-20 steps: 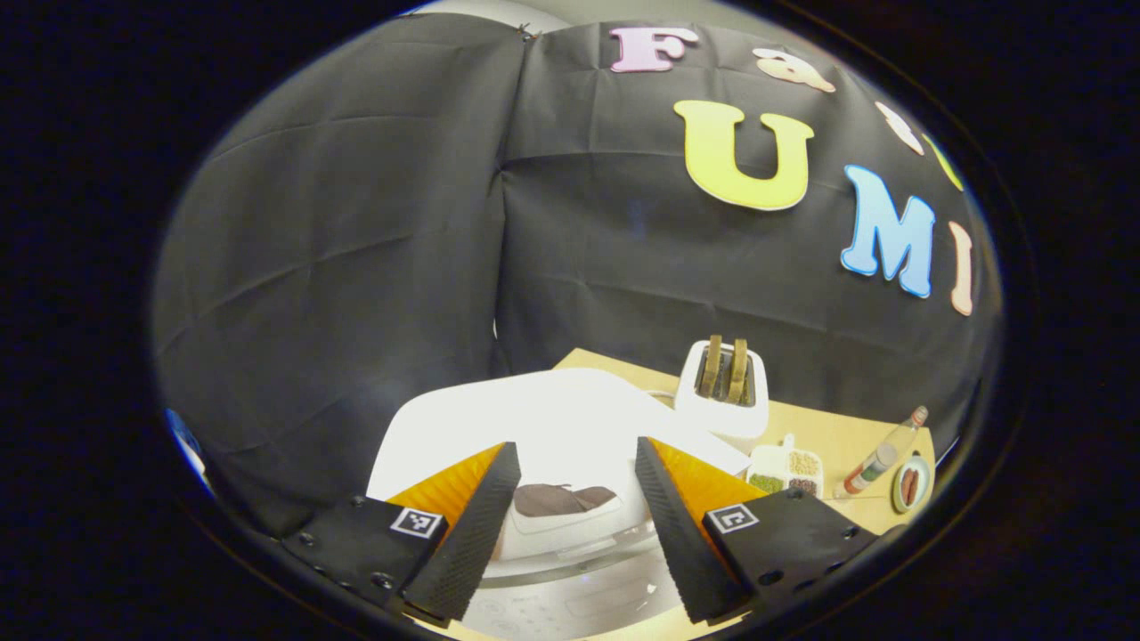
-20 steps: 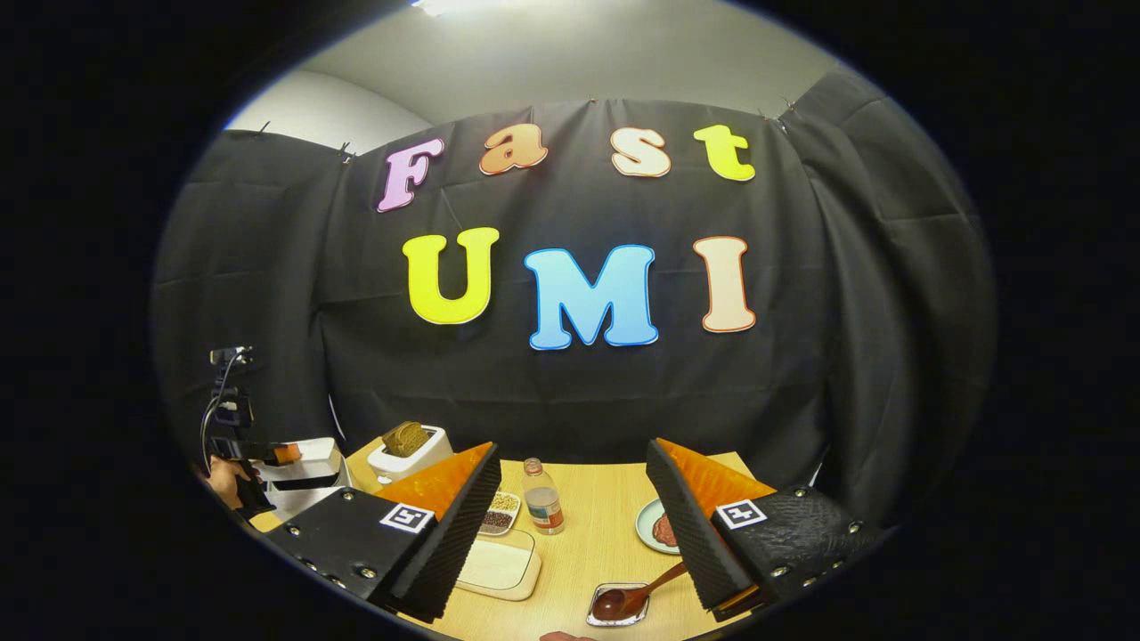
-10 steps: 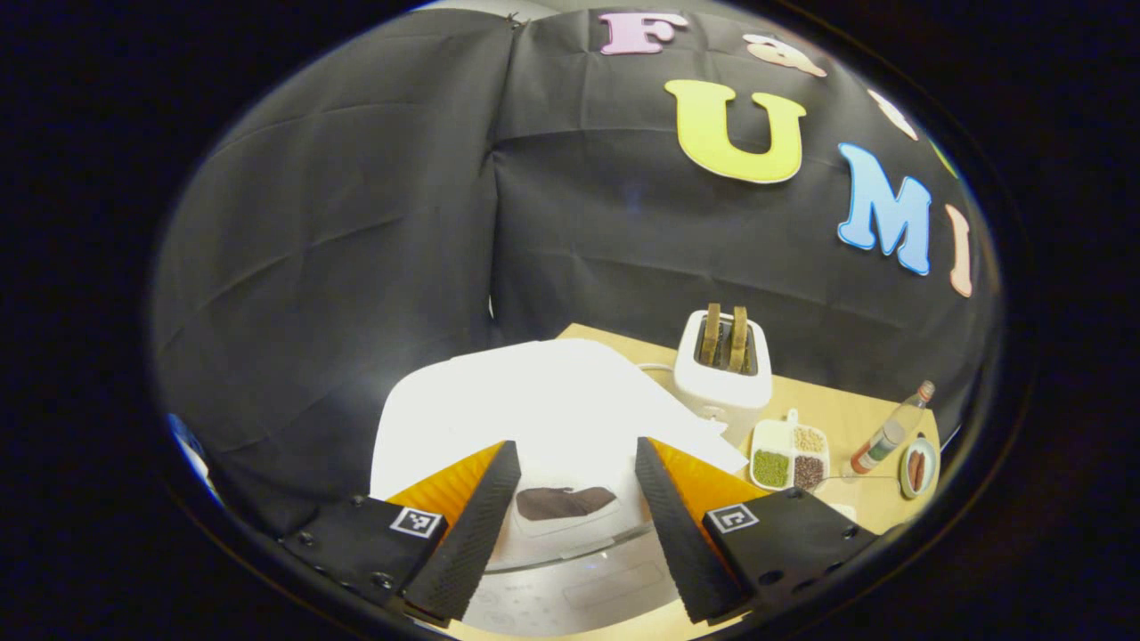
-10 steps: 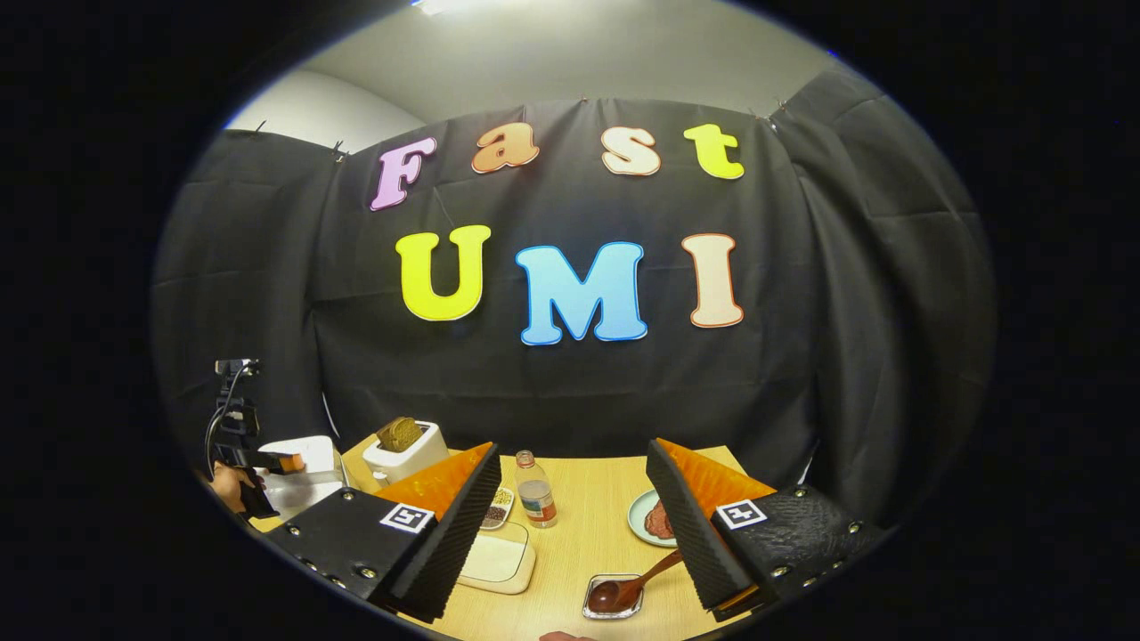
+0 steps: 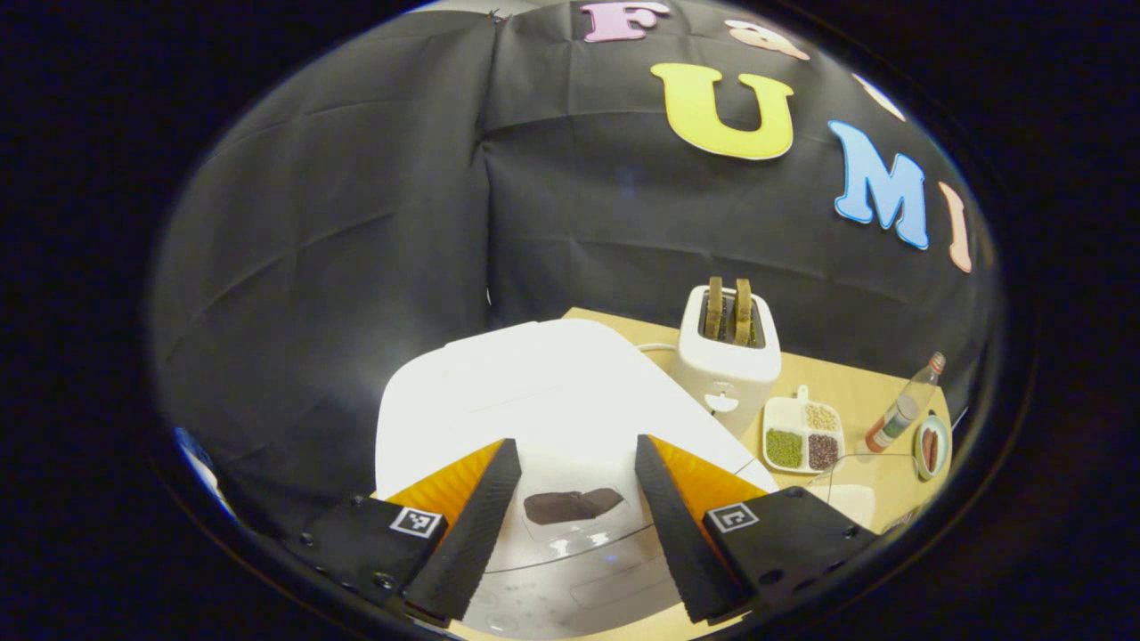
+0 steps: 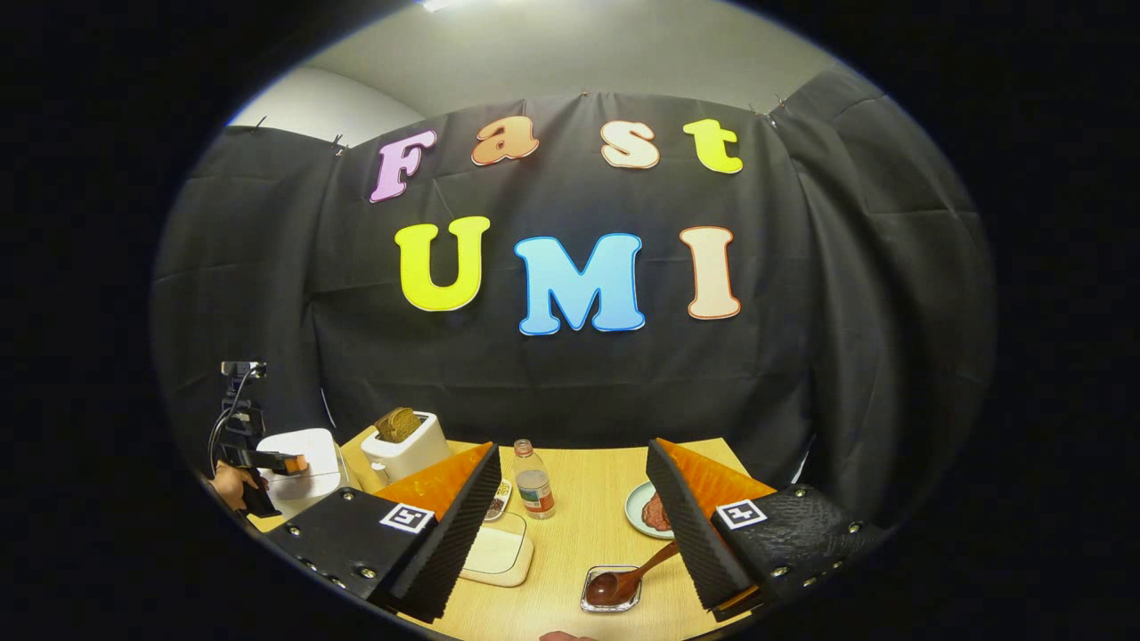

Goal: Close the left gripper, press the button to open the rice cooker; take a wooden spoon from the chopstick holder with the right hand, scoop a spoonful of rice and pour it into the rice cooker, then put the wooden spoon back into the chopstick holder.

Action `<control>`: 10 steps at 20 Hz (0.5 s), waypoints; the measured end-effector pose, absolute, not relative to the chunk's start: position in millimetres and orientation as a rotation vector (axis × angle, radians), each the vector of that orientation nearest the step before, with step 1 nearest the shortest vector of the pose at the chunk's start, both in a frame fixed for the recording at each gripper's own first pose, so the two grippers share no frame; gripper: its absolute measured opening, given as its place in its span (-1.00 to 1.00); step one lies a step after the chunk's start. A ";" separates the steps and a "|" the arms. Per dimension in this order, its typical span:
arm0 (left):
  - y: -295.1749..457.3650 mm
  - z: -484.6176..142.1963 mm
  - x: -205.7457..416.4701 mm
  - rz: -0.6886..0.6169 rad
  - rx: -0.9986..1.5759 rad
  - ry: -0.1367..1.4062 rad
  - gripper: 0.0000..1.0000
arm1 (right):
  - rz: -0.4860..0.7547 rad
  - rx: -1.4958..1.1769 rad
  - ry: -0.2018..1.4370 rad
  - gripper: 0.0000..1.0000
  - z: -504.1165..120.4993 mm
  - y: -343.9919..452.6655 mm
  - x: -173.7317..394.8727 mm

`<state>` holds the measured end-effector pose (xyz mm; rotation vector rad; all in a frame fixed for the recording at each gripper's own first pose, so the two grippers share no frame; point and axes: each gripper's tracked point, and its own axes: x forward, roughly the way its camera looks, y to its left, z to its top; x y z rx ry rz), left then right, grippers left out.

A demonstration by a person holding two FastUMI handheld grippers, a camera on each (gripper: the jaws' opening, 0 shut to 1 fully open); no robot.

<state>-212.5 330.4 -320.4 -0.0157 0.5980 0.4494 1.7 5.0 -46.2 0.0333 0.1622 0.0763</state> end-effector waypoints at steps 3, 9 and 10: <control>332.0 -317.9 -213.1 0.446 -0.043 0.600 0.80 | 0.076 0.049 0.172 0.98 -51.5 7.4 -1.3; 309.3 -305.0 -210.5 0.342 -0.018 0.578 0.89 | 0.086 0.075 0.150 0.98 -43.7 7.6 -4.1; 302.9 -290.1 -209.3 0.330 0.005 0.539 0.88 | 0.088 0.080 0.139 0.98 -39.5 7.3 -4.4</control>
